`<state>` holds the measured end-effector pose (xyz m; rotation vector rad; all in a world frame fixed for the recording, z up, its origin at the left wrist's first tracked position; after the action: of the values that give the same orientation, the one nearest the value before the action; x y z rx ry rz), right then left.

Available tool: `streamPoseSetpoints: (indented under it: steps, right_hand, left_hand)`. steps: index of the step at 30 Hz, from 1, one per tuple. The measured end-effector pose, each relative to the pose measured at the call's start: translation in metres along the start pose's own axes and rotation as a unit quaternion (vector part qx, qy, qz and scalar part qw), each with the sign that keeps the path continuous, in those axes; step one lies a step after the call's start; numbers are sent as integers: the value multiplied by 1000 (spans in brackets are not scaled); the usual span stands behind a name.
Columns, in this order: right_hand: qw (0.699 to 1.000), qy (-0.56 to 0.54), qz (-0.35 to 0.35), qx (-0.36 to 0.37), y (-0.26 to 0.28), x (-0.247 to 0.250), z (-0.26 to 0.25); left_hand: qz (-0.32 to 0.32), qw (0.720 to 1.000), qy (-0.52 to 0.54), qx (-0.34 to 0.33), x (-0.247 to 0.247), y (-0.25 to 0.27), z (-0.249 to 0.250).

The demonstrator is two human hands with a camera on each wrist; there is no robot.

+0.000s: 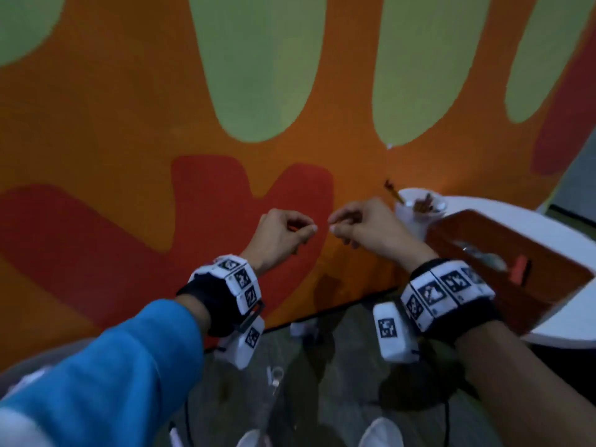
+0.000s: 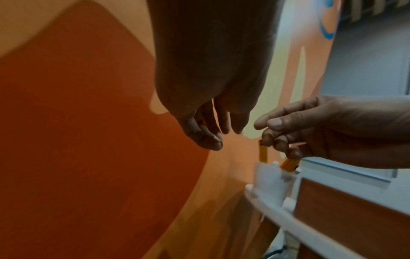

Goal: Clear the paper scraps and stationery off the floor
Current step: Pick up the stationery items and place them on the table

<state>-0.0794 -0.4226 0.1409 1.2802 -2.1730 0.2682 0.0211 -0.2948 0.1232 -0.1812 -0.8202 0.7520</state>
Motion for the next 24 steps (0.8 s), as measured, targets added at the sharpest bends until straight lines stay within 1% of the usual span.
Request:
streamPoseSetpoints:
  steps: [2, 3, 4, 6, 8, 10, 12, 14, 15, 17, 19, 21, 24]
  right_hand:
    - [996, 14, -81, -36, -14, -59, 20]
    - [990, 20, -123, -61, -23, -94, 40]
    - [983, 33, -158, -86, -31, -128, 62]
    - [967, 65, -205, -139, -50, -199, 120]
    - [949, 103, -230, -189, -55, -254, 176]
    - [936, 136, -249, -207, -59, -304, 222]
    - [928, 175, -248, -215, -60, -335, 259]
    - [930, 198, -228, -209, -67, -361, 289]
    - [929, 199, -222, -217, -71, -370, 304]
    - [922, 197, -227, -243, -79, -392, 335]
    - [919, 199, -224, -255, -89, -408, 357]
    - [919, 236, -217, -230, -101, -425, 375]
    - [928, 257, -207, -176, -112, -440, 371]
  left_hand:
    - [-29, 999, -9, 31, -1, 22, -43]
    - [-43, 998, -12, 54, -4, 37, -72]
    - [-58, 995, -16, 78, -9, 53, -102]
    - [-86, 987, -21, 134, -21, 88, -170]
    - [-113, 977, -20, 181, -39, 125, -224]
    - [-140, 966, -17, 218, -62, 160, -273]
    - [-164, 957, -18, 240, -86, 188, -309]
    - [-185, 946, -11, 266, -113, 215, -344]
    - [-191, 942, -9, 276, -126, 226, -358]
    - [-206, 937, -5, 281, -152, 241, -381]
    - [-236, 936, -12, 260, -175, 245, -395]
    - [-279, 933, -41, 225, -197, 245, -406]
    - [-336, 926, -85, 149, -227, 240, -415]
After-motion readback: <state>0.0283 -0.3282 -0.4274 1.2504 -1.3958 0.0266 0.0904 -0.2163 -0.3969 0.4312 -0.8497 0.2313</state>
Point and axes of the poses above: each hand's wrist, its own y-axis away from the middle knuckle, its own x-axis out of the back of the hand, z = x × y, the point moved 10 cm from there along -y, towards the middle knuckle, and after that the axes turned 15 degrees about -x, right-handed, at the moved point
